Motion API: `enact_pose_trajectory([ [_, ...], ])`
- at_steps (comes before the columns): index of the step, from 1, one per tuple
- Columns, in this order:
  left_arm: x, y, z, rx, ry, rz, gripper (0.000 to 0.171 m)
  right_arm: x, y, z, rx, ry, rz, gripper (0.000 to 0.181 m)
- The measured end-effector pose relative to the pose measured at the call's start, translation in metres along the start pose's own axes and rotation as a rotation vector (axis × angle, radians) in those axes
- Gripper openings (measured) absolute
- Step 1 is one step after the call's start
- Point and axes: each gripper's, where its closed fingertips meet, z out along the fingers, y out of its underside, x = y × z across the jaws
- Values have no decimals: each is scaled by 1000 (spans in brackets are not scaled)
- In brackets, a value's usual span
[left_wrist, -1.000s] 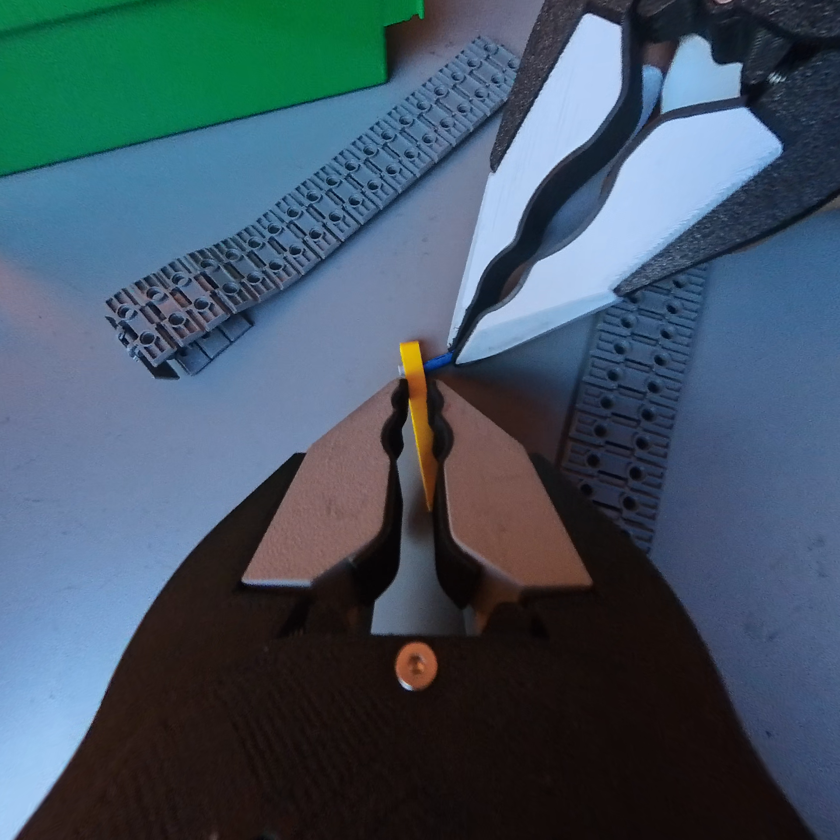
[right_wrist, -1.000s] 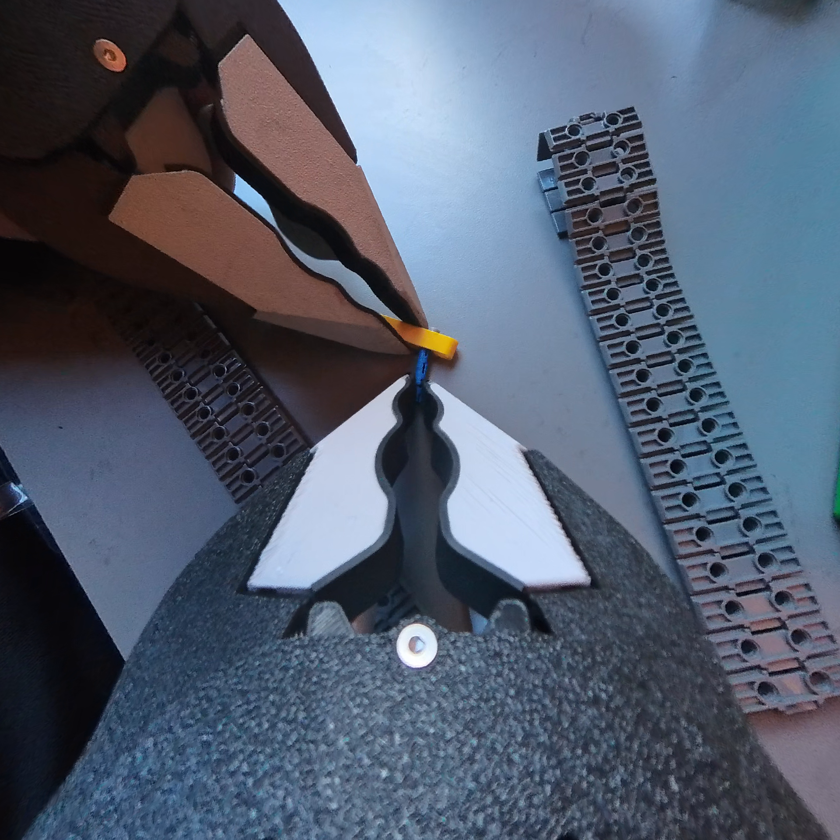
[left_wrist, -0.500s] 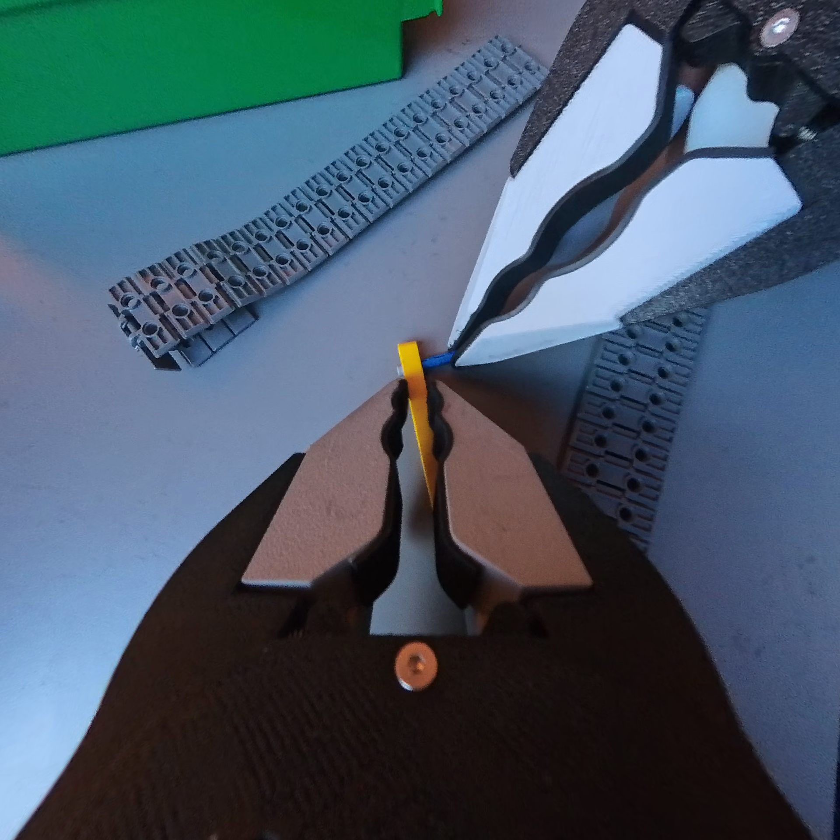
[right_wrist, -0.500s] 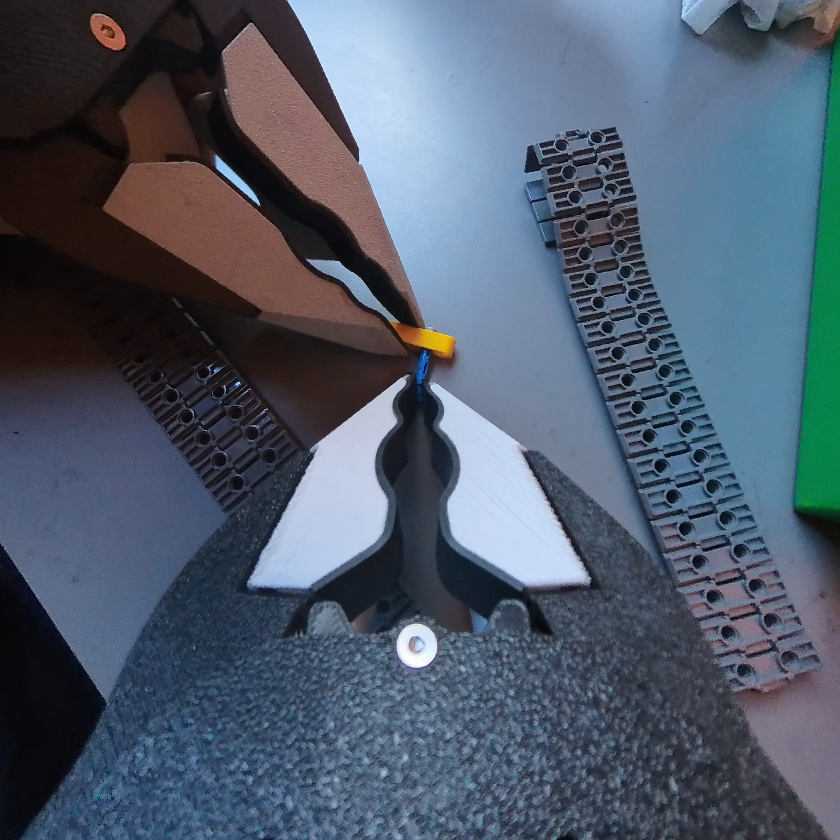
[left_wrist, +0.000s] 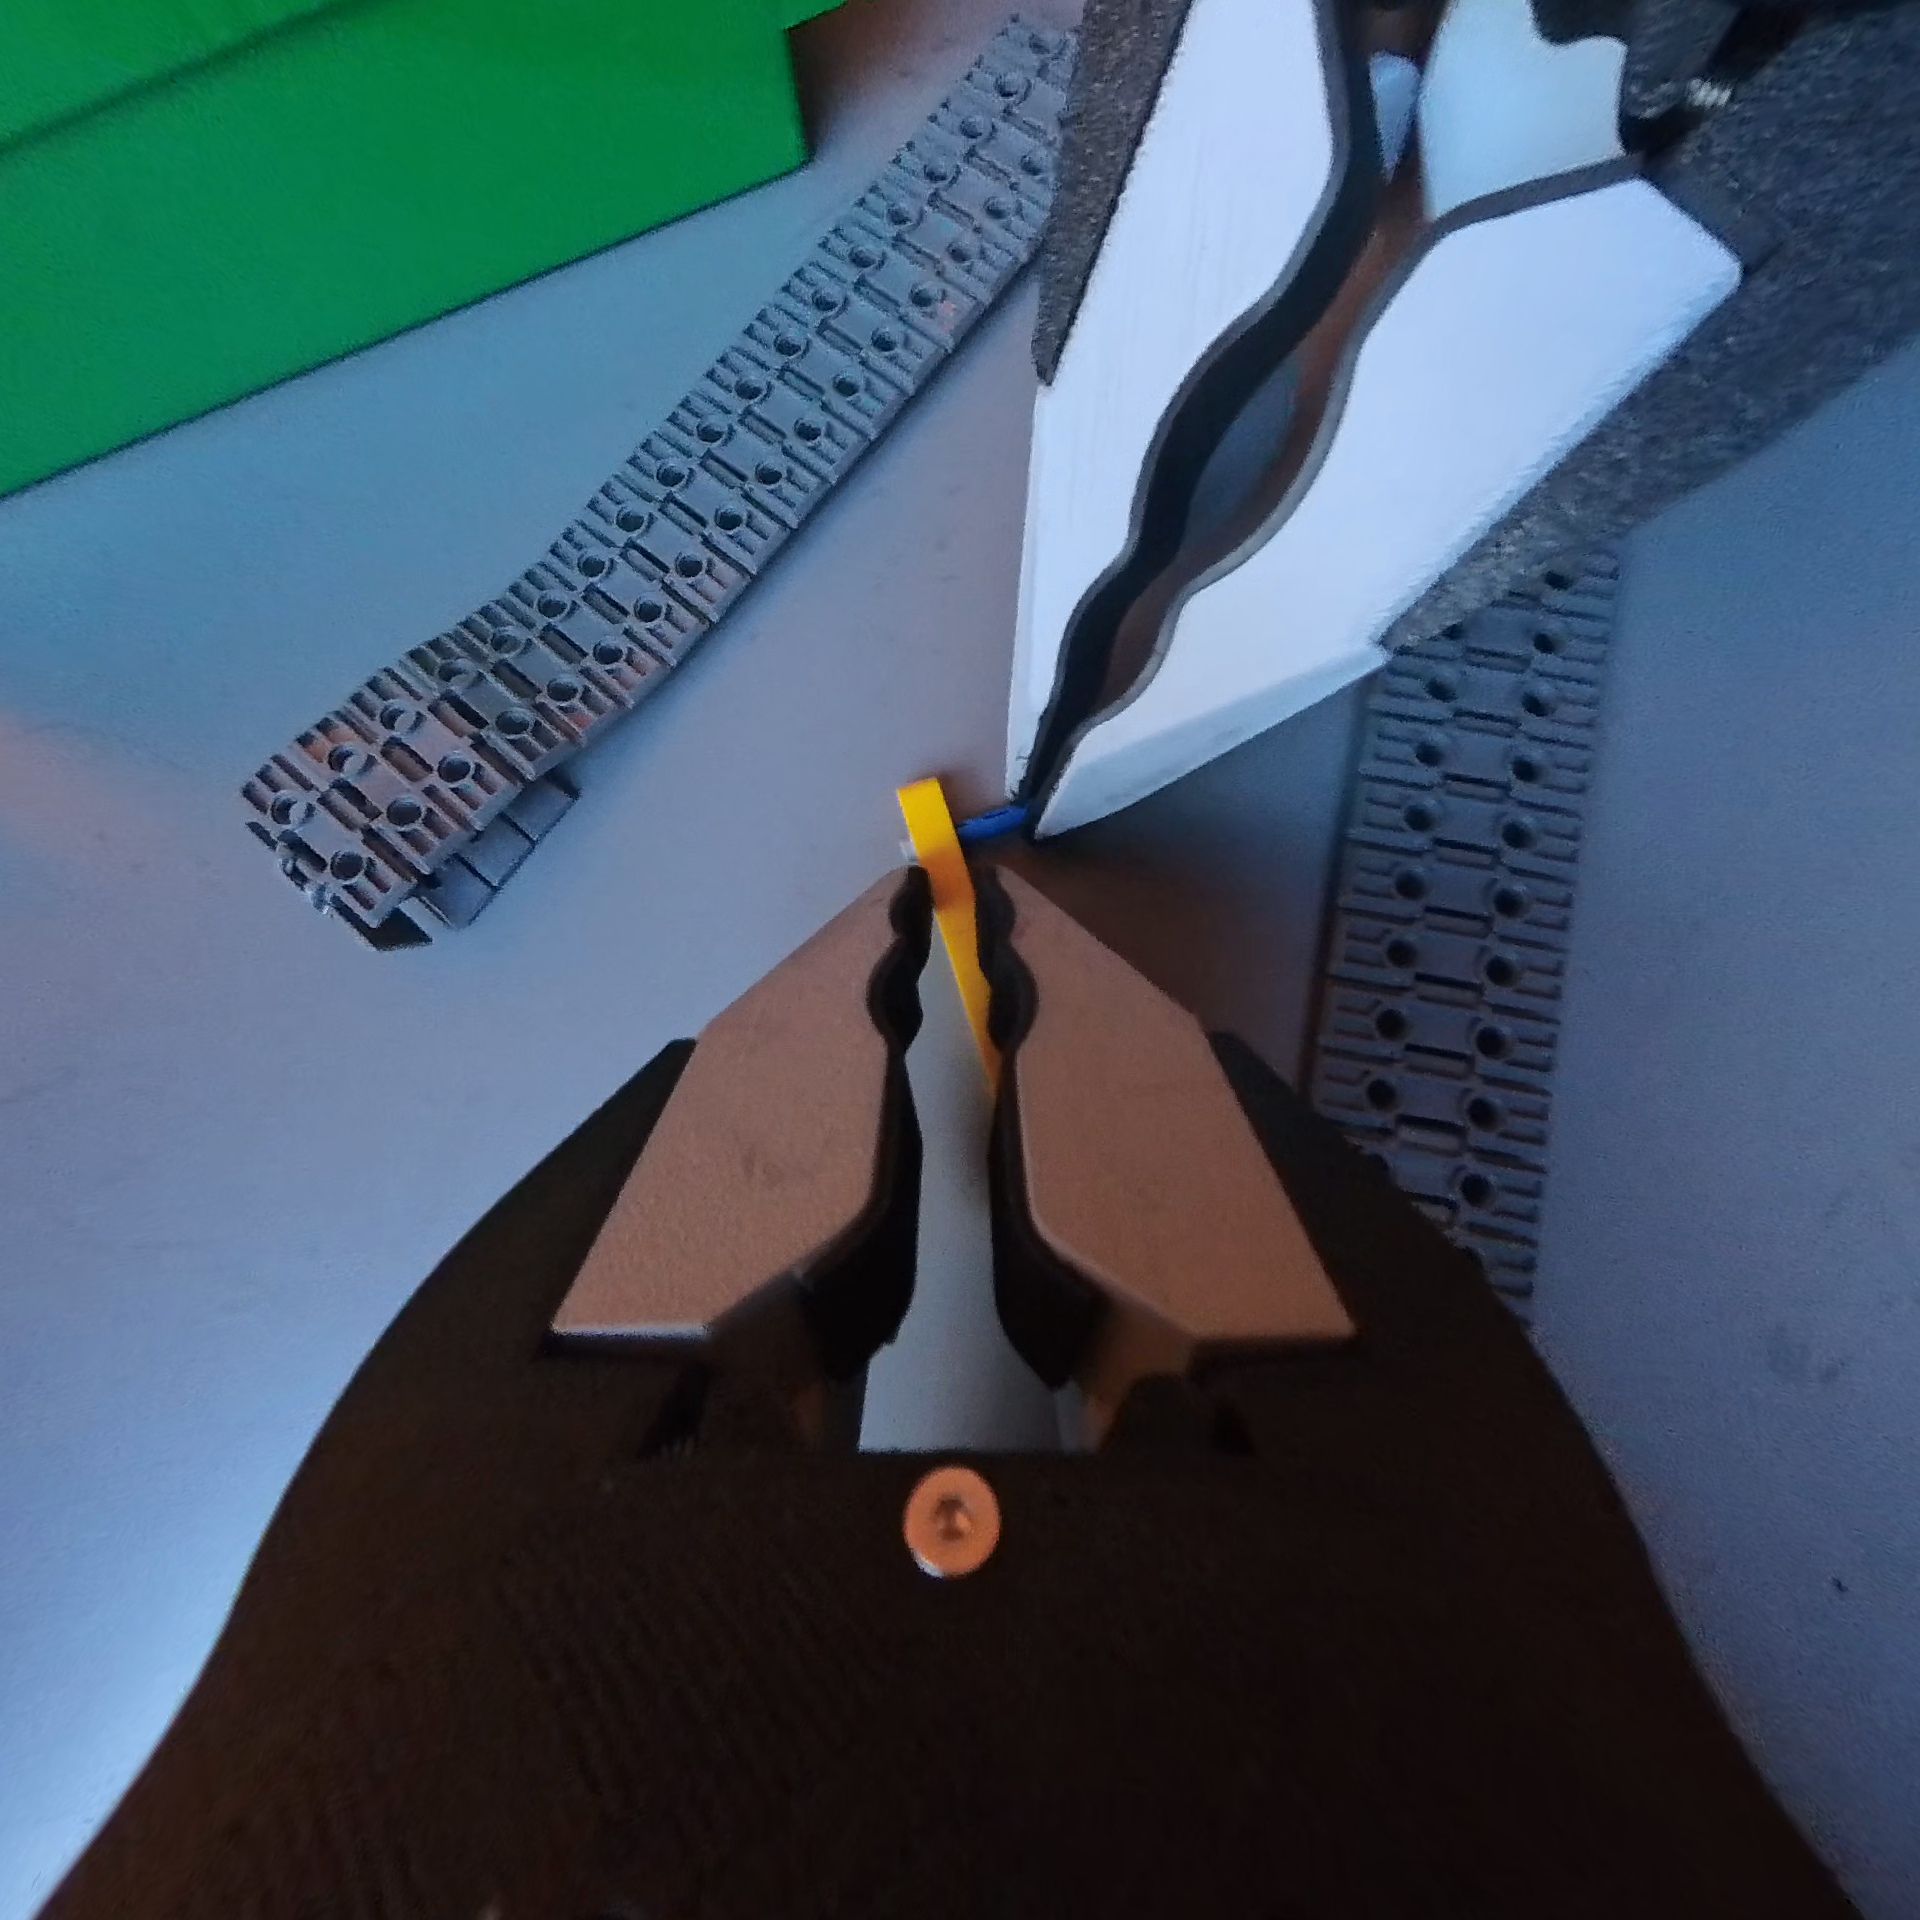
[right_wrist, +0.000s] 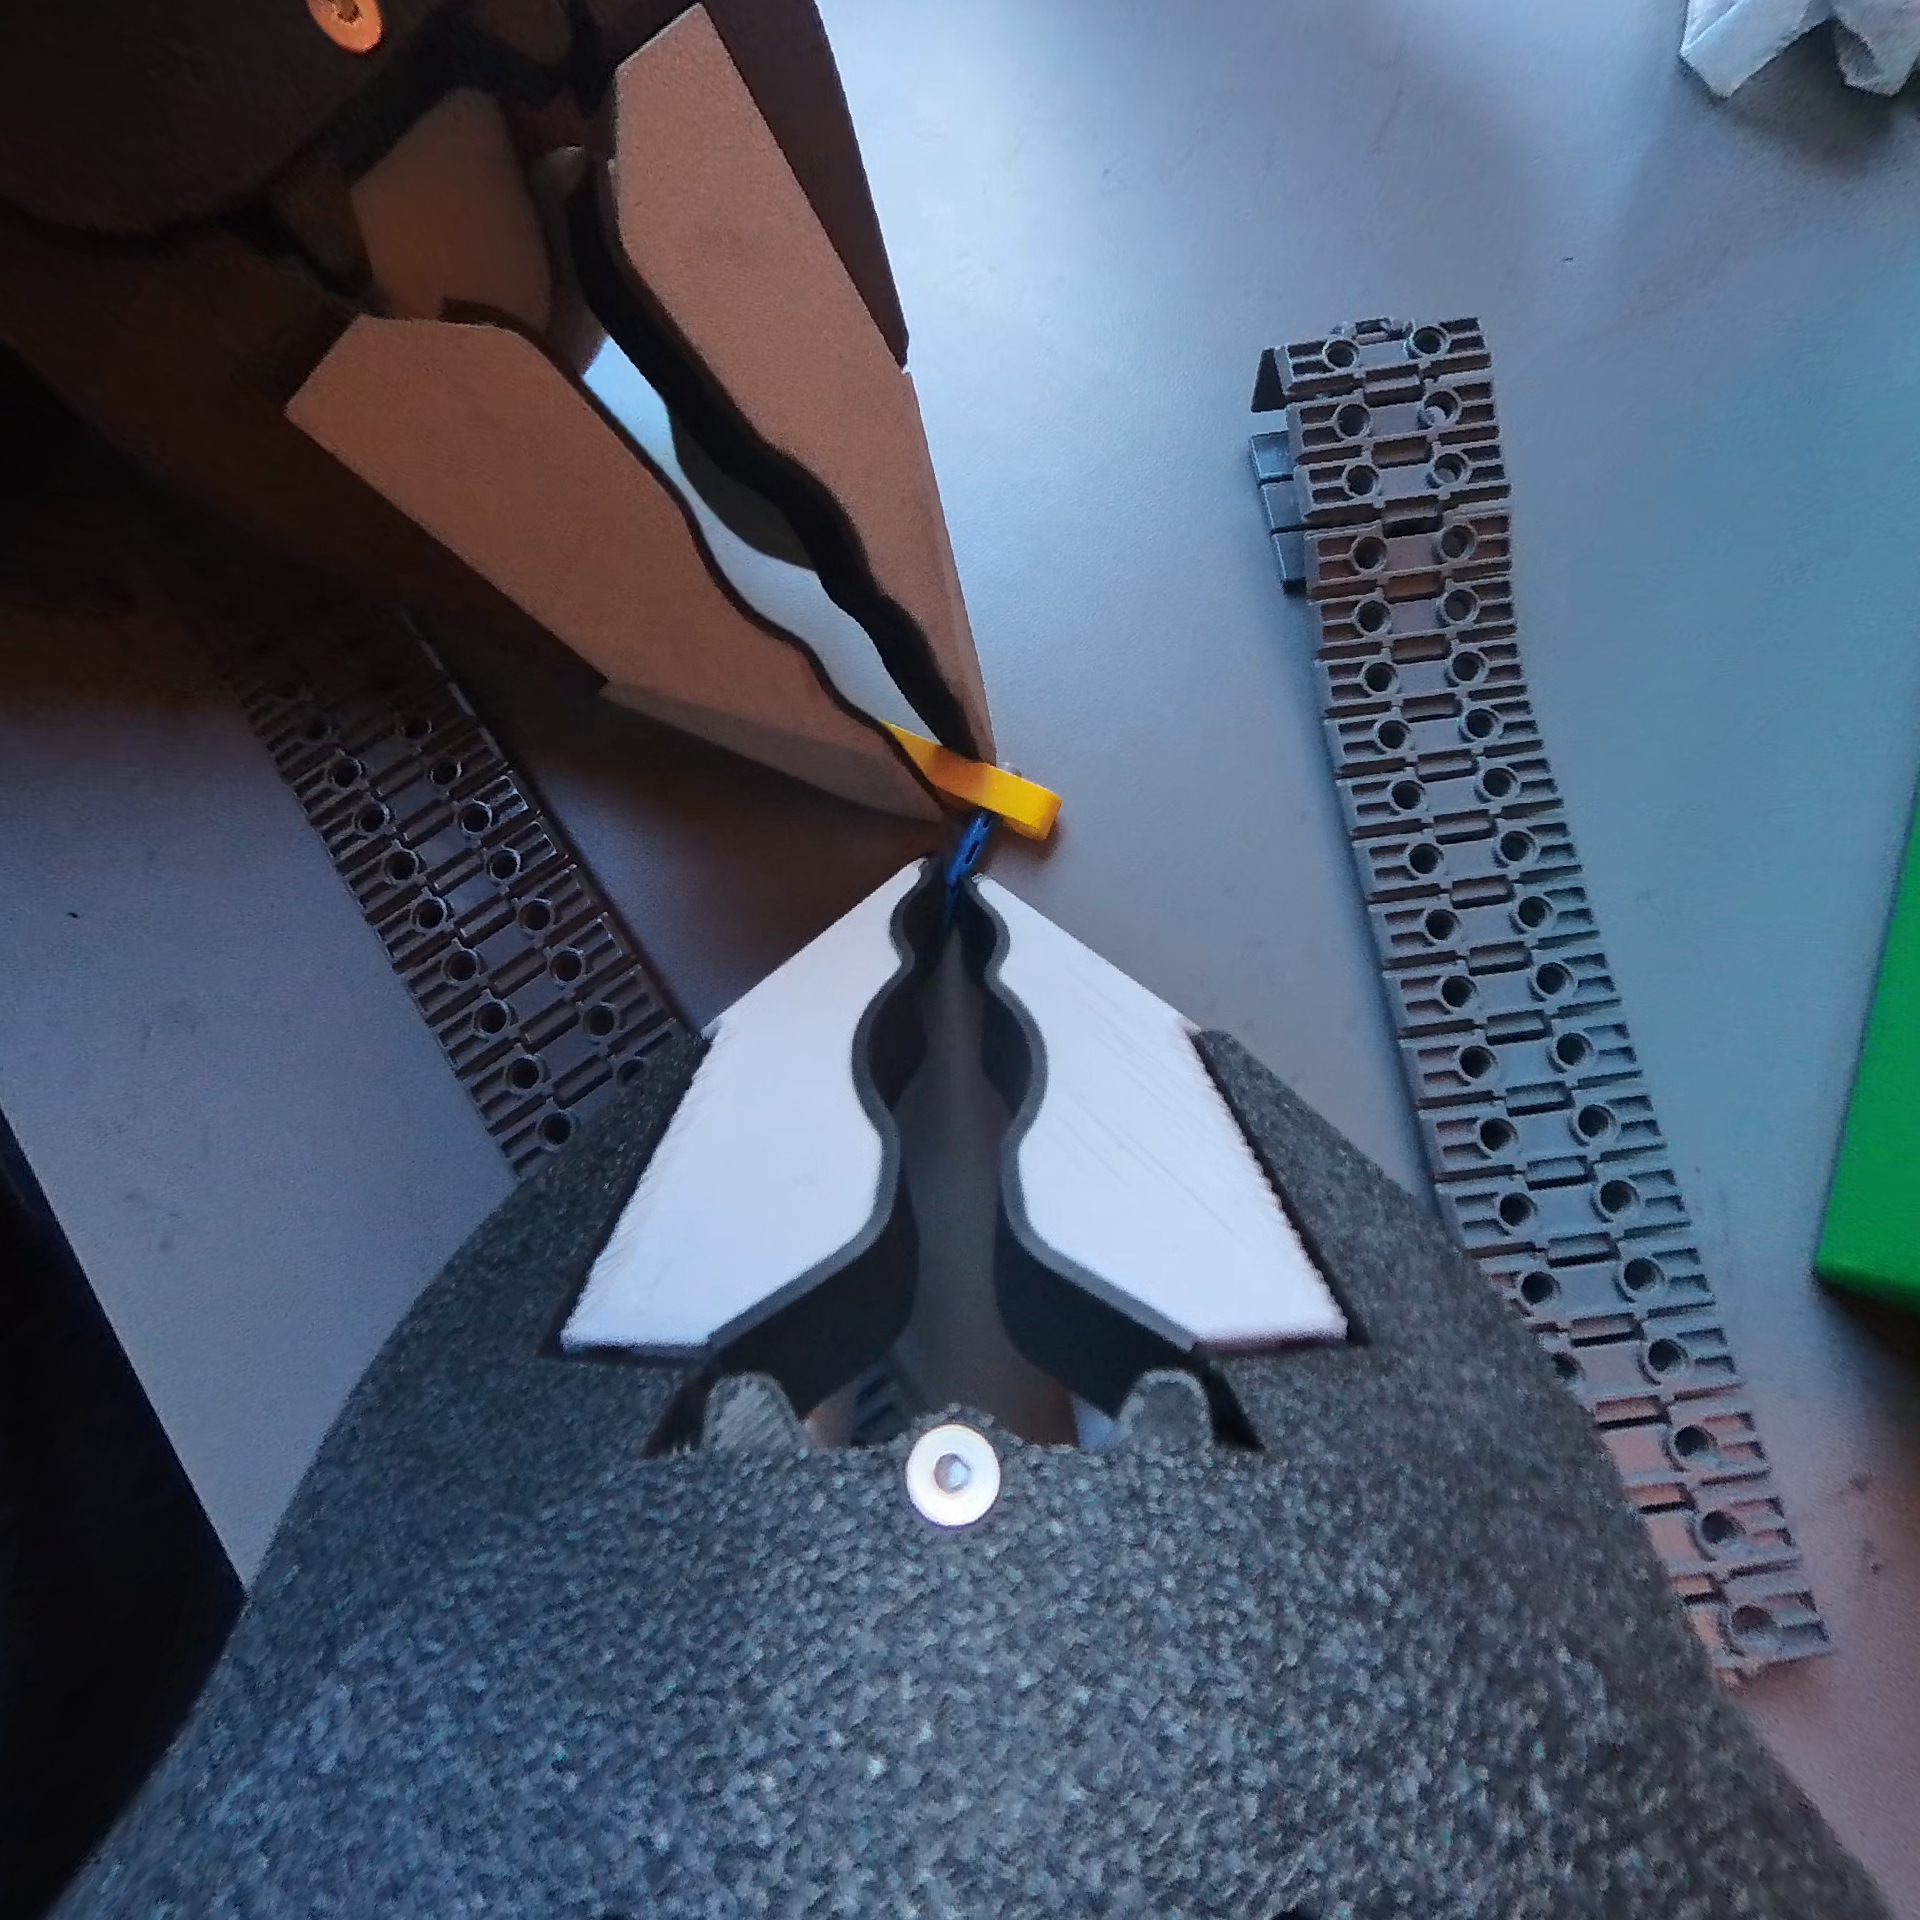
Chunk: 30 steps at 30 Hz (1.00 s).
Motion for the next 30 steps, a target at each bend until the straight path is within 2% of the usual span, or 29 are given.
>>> enact_pose_trajectory([
  [18, 1, 1, 0, -25, -11, 117, 8, 0, -1, 1, -17, -51, 19, 0],
  [30, 1, 2, 0, -16, -14, 132, 9, 1, -1, 1, -38, -88, 22, 0],
])
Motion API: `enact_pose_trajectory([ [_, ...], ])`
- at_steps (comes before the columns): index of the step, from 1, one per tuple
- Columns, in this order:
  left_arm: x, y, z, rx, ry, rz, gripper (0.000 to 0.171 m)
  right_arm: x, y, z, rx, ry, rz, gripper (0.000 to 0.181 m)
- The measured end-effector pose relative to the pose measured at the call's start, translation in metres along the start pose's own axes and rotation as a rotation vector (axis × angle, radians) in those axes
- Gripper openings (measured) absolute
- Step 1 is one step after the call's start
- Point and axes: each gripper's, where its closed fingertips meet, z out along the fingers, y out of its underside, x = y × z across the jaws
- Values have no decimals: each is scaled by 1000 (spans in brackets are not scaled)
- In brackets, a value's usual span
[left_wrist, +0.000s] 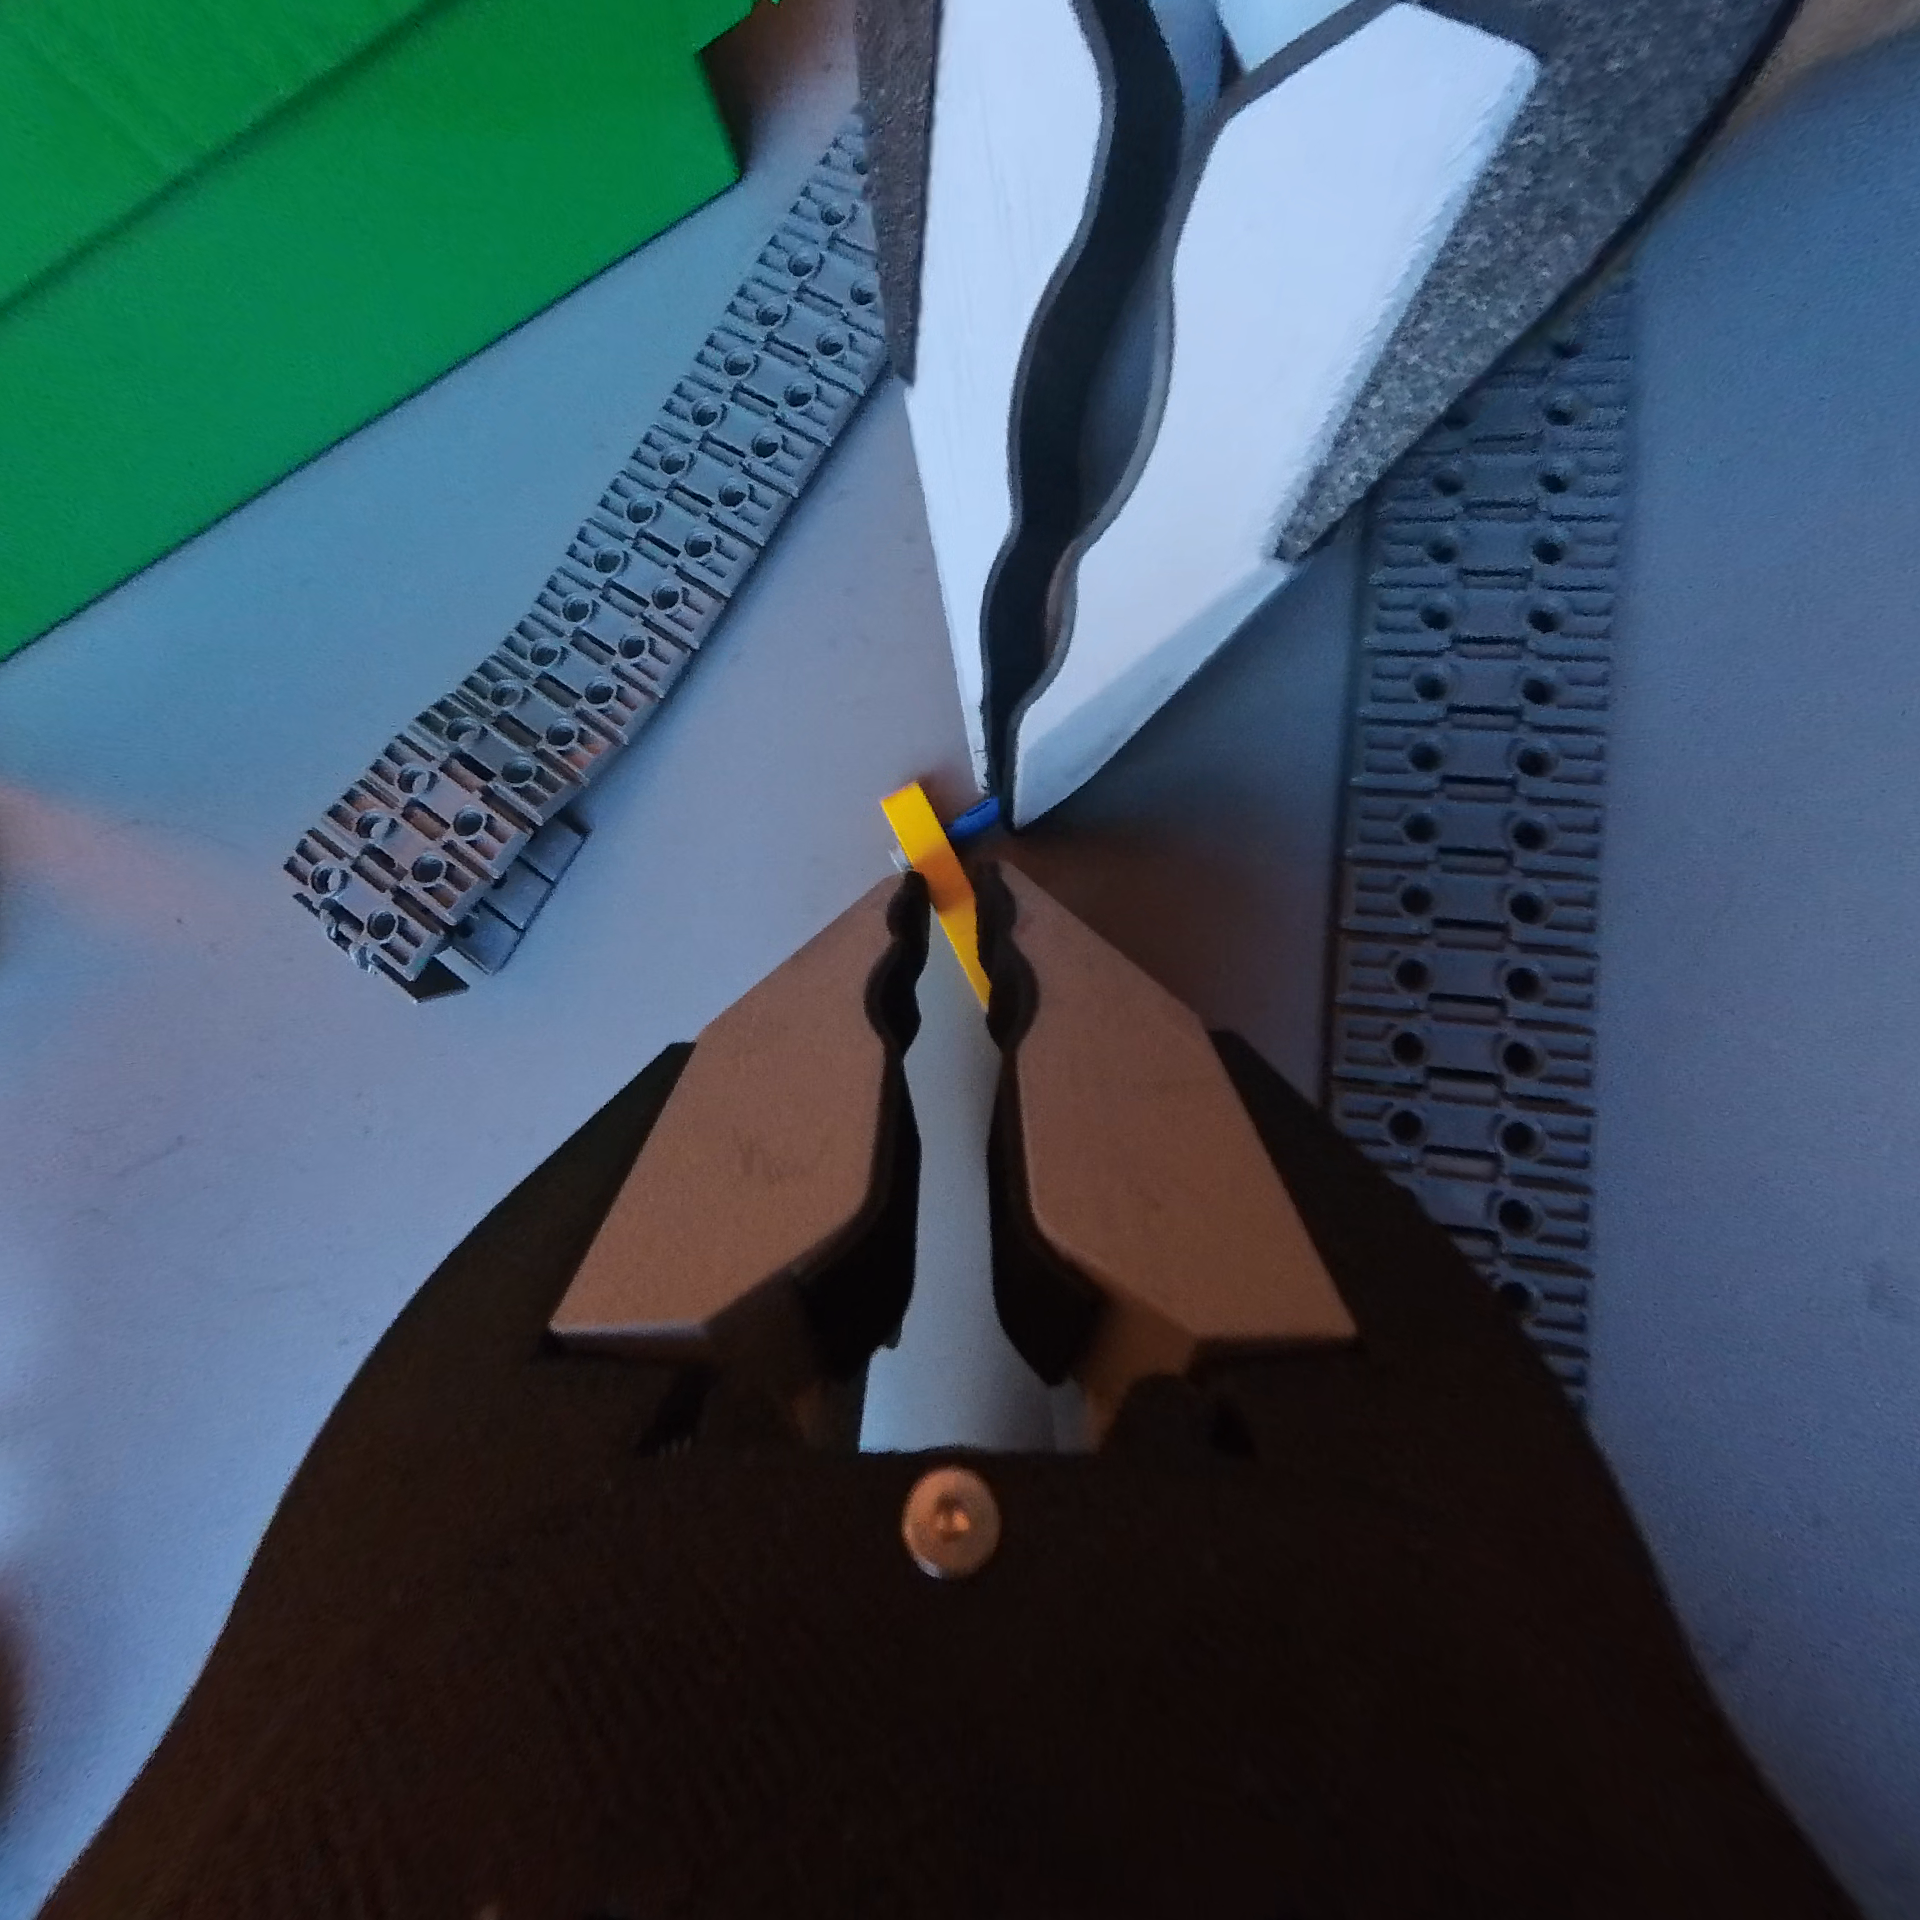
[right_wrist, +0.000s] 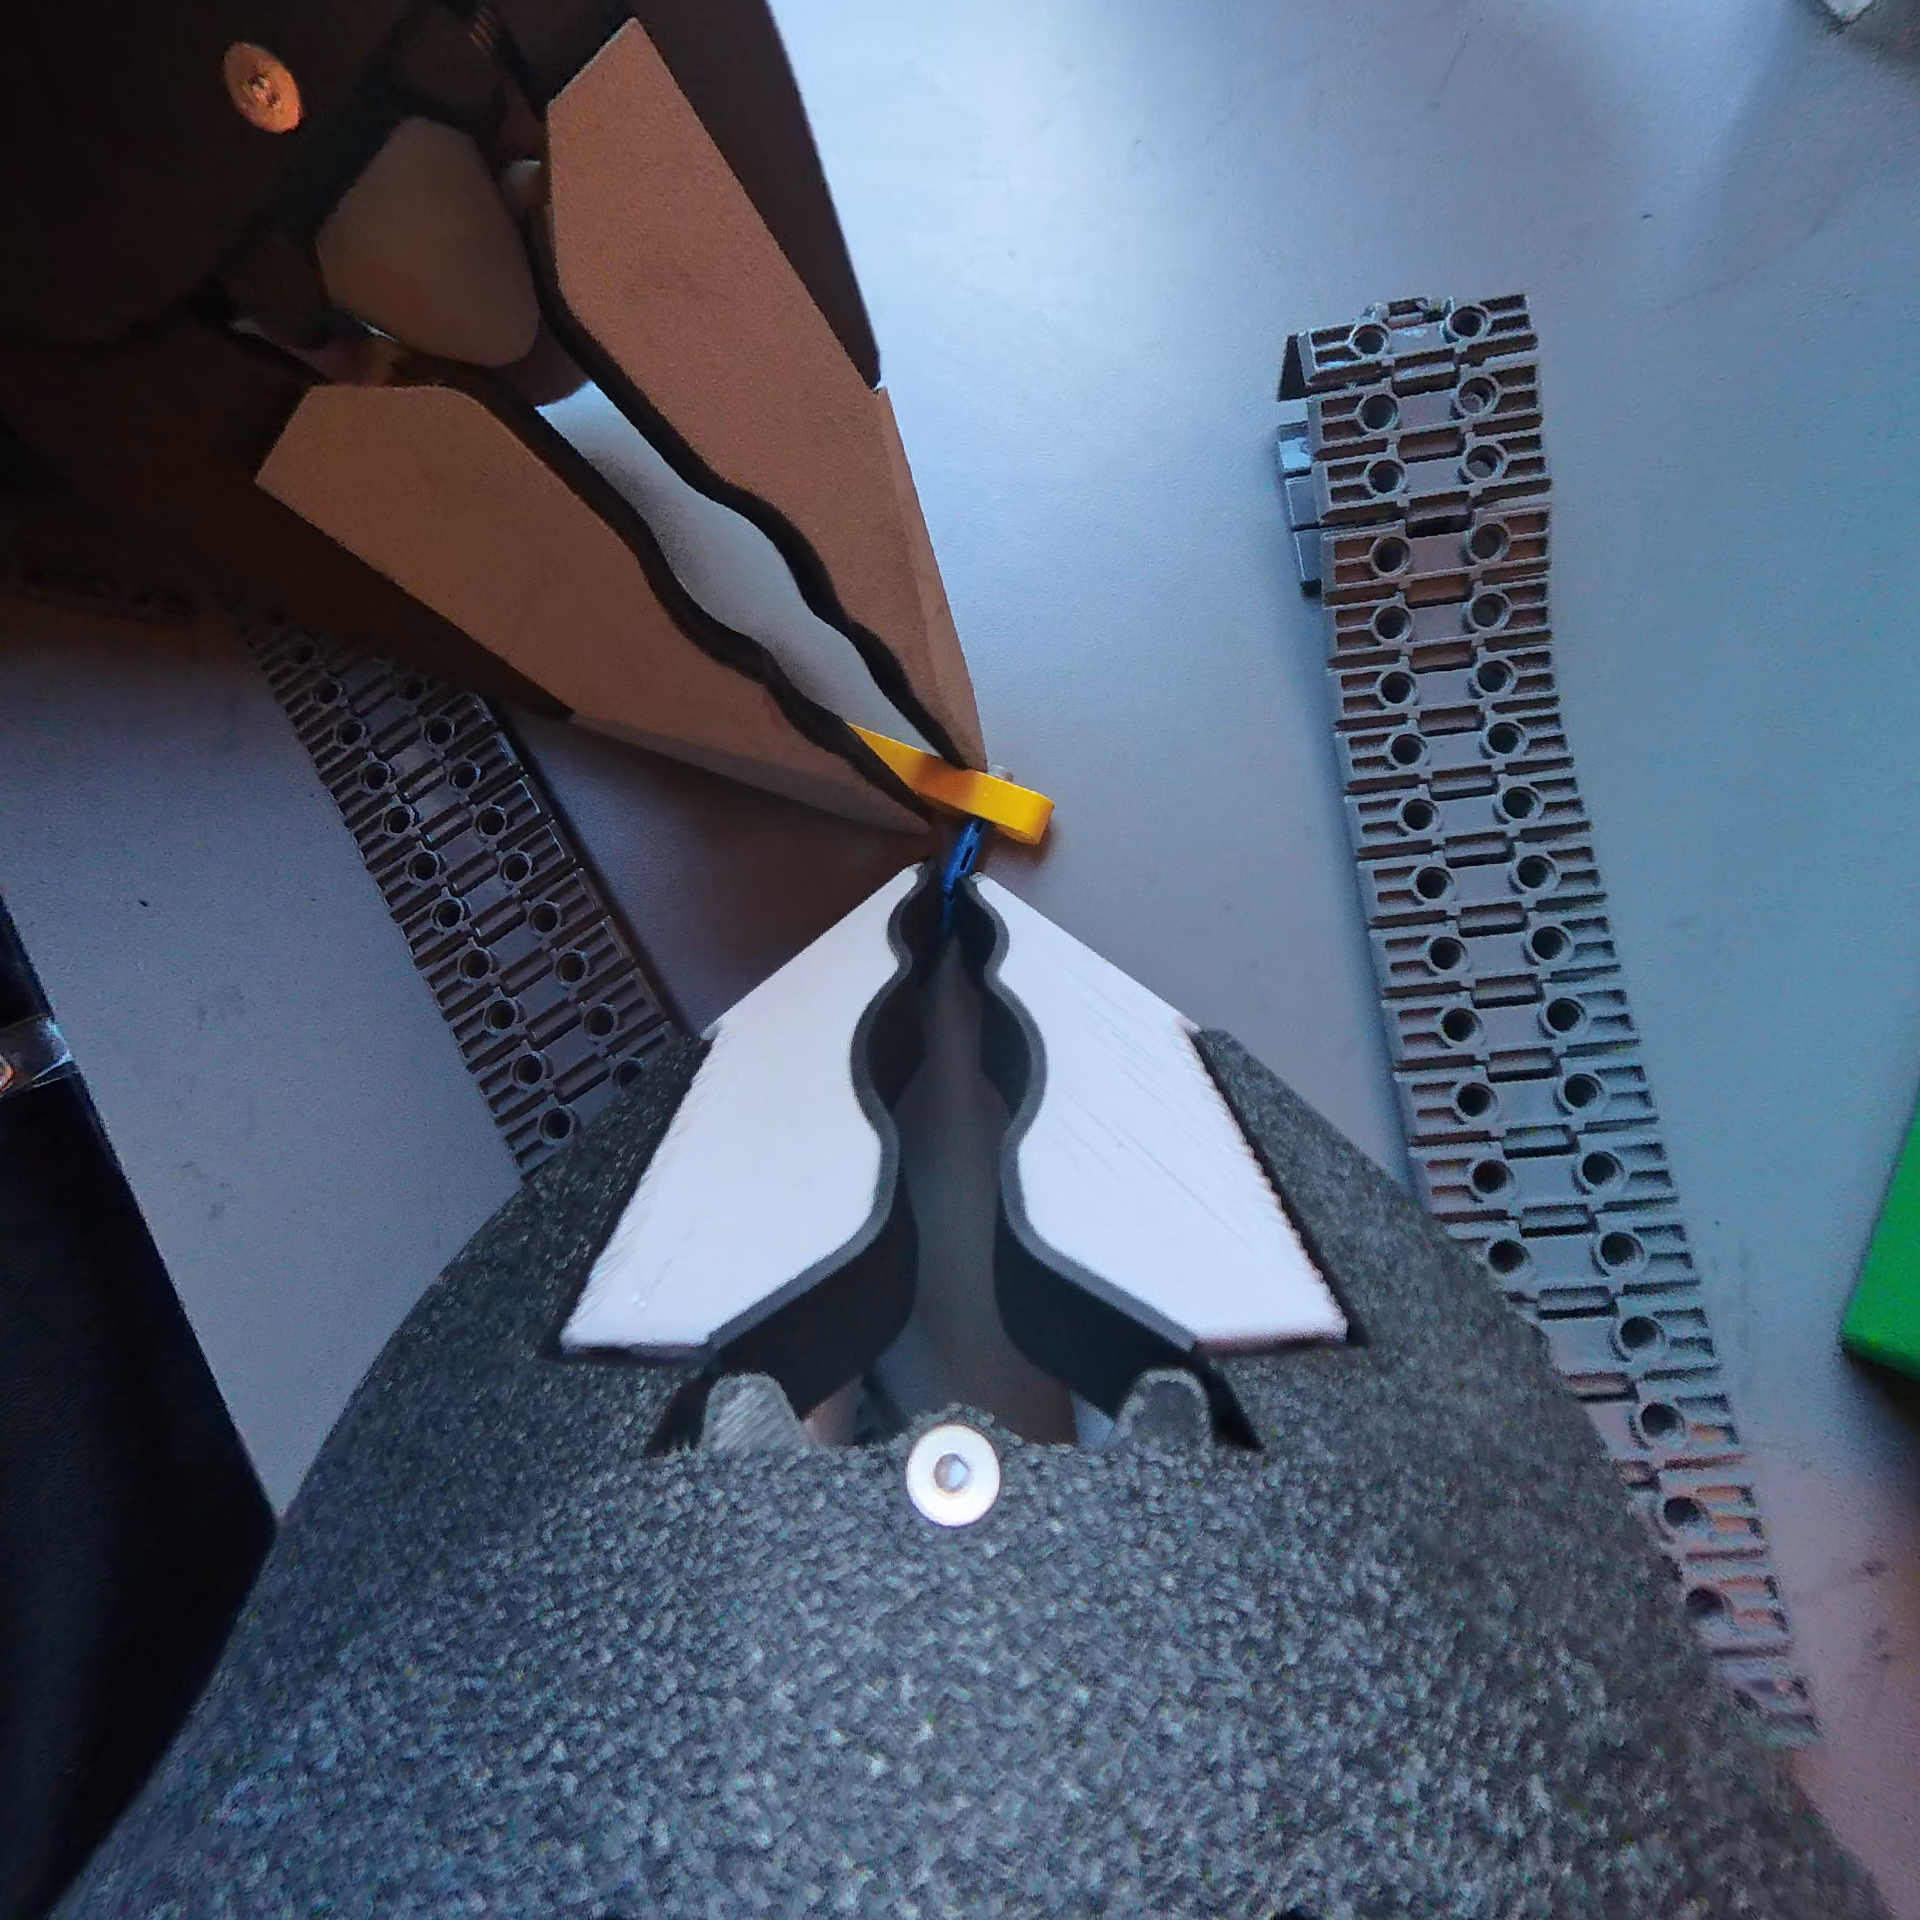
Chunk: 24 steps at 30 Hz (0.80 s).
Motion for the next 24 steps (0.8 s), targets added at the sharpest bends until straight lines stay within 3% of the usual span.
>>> enact_pose_trajectory([
  [4, 1, 0, 0, 1, 10, 13, 8, -1, 2, -1, -69, -86, -11, 0],
  [9, 1, -1, 0, 35, 30, -134, 8, -1, 3, -2, -42, -72, 24, 0],
  [15, -9, 1, -4, 57, -134, 15, 7, -9, 11, -12, 48, -42, 33, 1],
  [19, -17, -15, -26, 112, -319, 207, 7, -8, 11, -13, 49, -17, 13, 15],
  [24, -4, -28, -52, 220, -441, 366, 6, -8, 8, -17, 63, 7, -7, 16],
])
